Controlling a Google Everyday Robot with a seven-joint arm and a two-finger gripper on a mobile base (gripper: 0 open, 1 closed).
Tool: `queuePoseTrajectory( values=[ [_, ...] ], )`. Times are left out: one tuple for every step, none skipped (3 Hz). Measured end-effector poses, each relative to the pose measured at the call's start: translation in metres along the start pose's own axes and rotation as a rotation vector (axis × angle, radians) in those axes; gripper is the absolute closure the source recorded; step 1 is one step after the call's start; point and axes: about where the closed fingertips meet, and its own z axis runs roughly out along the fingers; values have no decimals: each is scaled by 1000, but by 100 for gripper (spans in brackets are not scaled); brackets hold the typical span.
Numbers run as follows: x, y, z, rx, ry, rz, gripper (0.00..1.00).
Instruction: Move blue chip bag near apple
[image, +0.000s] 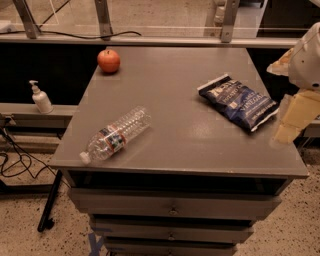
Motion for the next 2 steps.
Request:
queuePoseTrajectory(
  values=[
    [16, -45, 35, 54, -63, -13, 0],
    [32, -91, 67, 96, -89, -10, 0]
  ],
)
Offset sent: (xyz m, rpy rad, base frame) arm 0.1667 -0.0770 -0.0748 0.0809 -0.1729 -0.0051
